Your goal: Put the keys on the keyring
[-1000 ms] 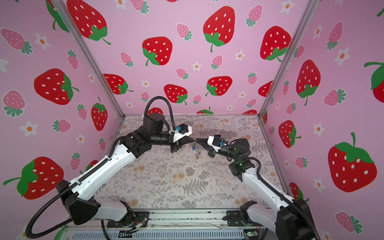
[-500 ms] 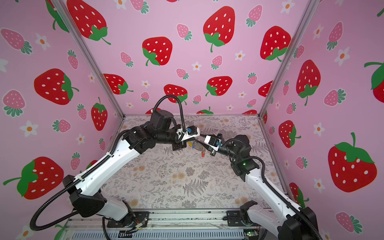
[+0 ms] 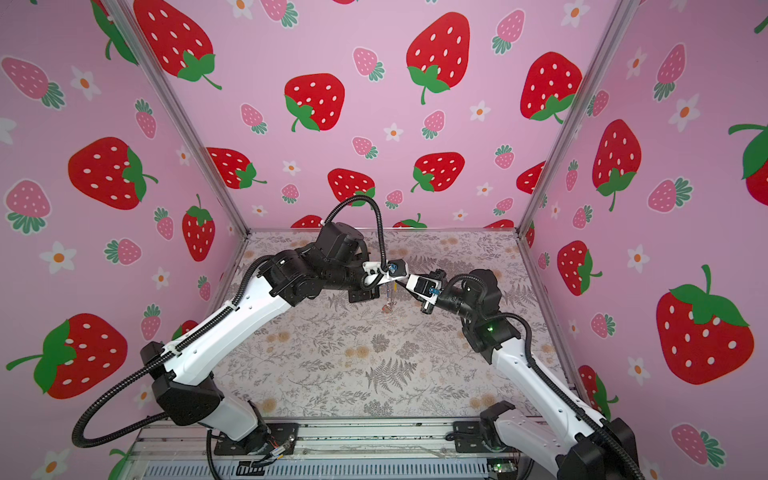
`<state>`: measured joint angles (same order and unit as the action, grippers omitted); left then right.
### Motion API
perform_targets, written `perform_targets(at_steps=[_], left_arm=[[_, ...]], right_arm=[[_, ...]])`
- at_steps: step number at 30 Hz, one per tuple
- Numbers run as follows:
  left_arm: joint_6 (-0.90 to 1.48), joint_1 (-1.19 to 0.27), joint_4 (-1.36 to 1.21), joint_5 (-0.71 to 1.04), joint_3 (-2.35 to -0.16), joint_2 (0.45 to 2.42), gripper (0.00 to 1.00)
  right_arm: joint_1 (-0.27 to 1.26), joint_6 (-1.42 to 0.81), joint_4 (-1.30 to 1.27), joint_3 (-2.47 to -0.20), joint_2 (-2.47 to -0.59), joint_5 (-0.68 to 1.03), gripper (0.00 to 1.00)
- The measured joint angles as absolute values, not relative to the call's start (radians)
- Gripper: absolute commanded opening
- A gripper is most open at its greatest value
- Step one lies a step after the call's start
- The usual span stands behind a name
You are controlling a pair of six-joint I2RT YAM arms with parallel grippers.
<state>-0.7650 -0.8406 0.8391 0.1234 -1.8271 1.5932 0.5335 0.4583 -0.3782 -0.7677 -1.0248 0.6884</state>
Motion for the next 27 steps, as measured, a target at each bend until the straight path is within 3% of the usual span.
perform_targets(at_steps=[16, 27], left_arm=[[-0.767, -0.858, 0.85, 0.105, -1.862, 1.607, 0.0], [-0.765, -0.857, 0.841, 0.099, -1.863, 1.606, 0.0]], right_arm=[[0.533, 0.42, -0.419, -0.768, -1.032, 0.709, 0.12], [0.533, 0.412, -0.437, -0.768, -1.044, 0.72, 0.0]])
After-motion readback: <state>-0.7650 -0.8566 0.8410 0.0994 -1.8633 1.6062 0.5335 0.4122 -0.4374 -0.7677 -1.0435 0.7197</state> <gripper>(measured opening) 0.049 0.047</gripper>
